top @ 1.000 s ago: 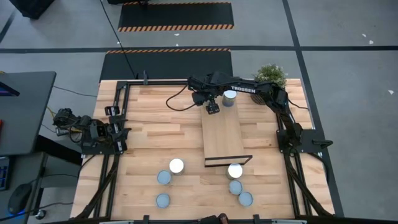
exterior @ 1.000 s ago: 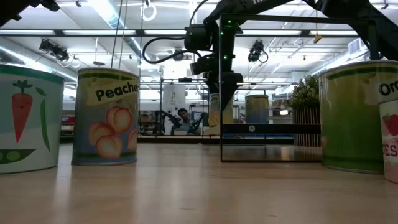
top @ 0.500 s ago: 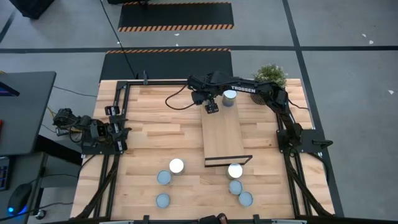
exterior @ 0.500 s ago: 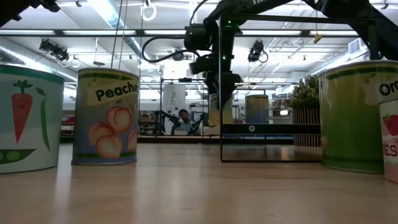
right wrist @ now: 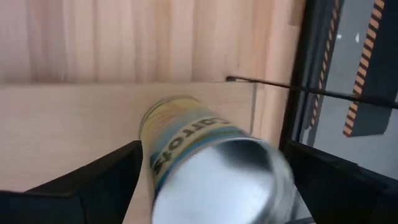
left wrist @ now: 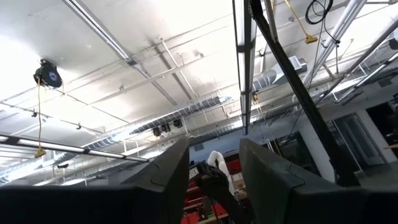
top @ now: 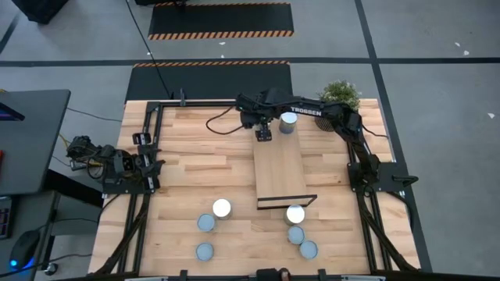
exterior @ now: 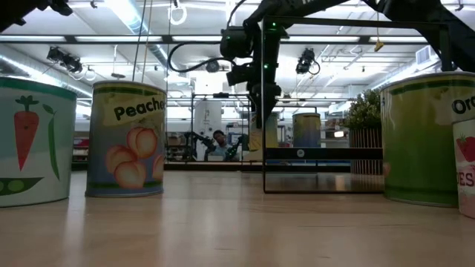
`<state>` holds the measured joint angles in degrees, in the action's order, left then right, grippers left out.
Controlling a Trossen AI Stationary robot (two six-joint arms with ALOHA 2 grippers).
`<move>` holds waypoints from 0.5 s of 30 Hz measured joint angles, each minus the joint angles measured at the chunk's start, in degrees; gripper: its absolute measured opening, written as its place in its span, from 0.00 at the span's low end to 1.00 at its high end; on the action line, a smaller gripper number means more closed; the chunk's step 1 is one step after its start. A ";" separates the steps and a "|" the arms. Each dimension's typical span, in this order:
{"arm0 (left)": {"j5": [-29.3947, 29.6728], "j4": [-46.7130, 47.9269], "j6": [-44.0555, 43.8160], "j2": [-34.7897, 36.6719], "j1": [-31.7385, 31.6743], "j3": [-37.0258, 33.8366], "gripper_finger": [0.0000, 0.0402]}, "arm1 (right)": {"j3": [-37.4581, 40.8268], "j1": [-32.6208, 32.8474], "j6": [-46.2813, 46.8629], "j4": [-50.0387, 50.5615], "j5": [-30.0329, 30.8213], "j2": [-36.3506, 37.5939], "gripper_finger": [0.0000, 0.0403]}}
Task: Pick and place cans onto a shelf
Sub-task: Put the canned carrots on the shelf
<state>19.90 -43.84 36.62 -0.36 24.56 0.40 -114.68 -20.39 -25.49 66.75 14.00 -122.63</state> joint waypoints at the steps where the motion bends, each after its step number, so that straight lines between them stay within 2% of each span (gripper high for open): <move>1: -0.02 0.20 -0.03 0.00 0.01 -0.01 0.37 | -0.22 -0.24 1.68 -0.24 -0.02 0.07 0.99; 15: 0.00 1.23 -10.53 0.00 0.00 0.00 0.37 | -0.72 -1.36 22.95 2.35 2.75 0.07 0.98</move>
<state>19.90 -42.61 26.09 -0.36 24.56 0.40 -115.39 -21.75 -2.55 69.10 16.76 -122.56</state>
